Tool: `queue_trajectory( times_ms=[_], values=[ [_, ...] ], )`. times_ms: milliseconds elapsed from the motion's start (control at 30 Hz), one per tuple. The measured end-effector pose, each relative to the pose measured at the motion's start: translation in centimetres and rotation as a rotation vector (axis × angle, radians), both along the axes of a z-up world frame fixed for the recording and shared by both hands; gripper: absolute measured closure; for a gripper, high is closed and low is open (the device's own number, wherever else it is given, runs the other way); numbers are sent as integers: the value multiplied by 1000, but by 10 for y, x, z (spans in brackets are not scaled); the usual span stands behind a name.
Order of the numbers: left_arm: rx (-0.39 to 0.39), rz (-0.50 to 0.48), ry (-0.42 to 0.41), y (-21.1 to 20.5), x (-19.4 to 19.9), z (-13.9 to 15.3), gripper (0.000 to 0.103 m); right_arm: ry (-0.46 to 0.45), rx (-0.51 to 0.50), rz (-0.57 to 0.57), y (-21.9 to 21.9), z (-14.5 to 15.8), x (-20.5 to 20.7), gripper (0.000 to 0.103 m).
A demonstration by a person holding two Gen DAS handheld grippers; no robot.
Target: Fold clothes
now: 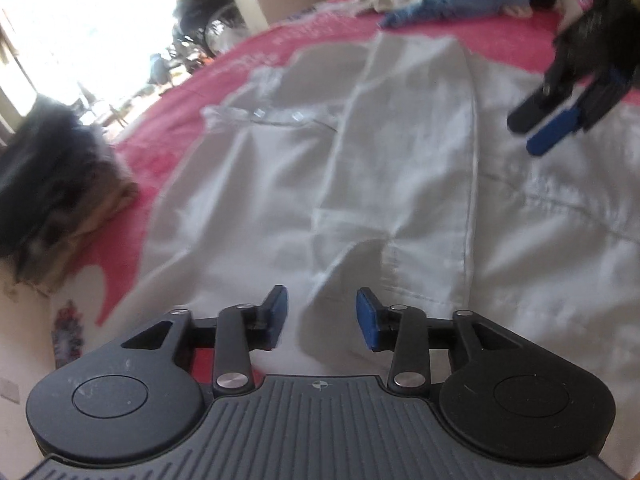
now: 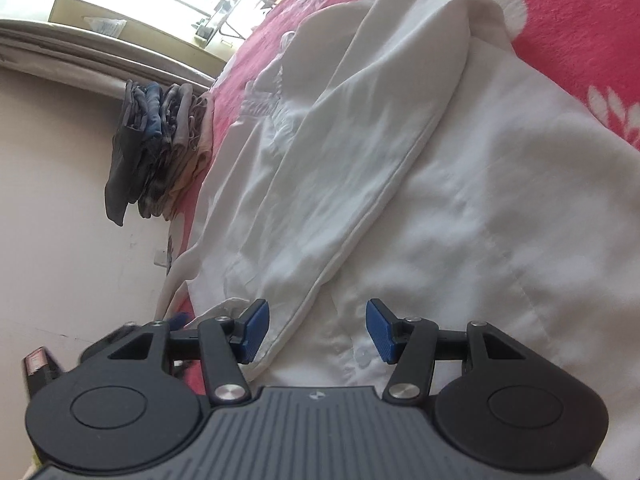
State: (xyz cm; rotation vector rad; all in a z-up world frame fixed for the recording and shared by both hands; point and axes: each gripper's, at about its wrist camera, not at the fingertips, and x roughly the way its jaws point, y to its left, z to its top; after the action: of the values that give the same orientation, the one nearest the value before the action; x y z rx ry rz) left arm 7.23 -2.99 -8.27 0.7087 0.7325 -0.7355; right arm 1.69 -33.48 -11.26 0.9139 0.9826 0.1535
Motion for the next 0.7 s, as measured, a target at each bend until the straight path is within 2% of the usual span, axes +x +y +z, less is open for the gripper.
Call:
queue_trajectory(
  times_ms=[33,100,167,300,400,567,700],
  values=[
    [16,-7,-1,-2,0,-6,95,2,-2,-2,1,0,-1,45],
    [19,-13,-25,-1,-4,-5,103,6,-6,-6,-2,0,-3,45],
    [21,-18,-49,1,-7,-4,103,8,-13,-11,-7,0,-6,45],
    [6,0,-122,12,-16,19,103,5,-21,-26,-18,0,-10,45],
    [58,8,-157,18,-20,21,103,2,-24,-38,-27,-1,-14,45],
    [186,-10,-152,19,-27,-6,103,18,-44,-47,-40,-3,-18,45],
    [226,-37,-155,21,-37,-8,103,-26,-175,-20,-59,19,-15,45]
  ],
)
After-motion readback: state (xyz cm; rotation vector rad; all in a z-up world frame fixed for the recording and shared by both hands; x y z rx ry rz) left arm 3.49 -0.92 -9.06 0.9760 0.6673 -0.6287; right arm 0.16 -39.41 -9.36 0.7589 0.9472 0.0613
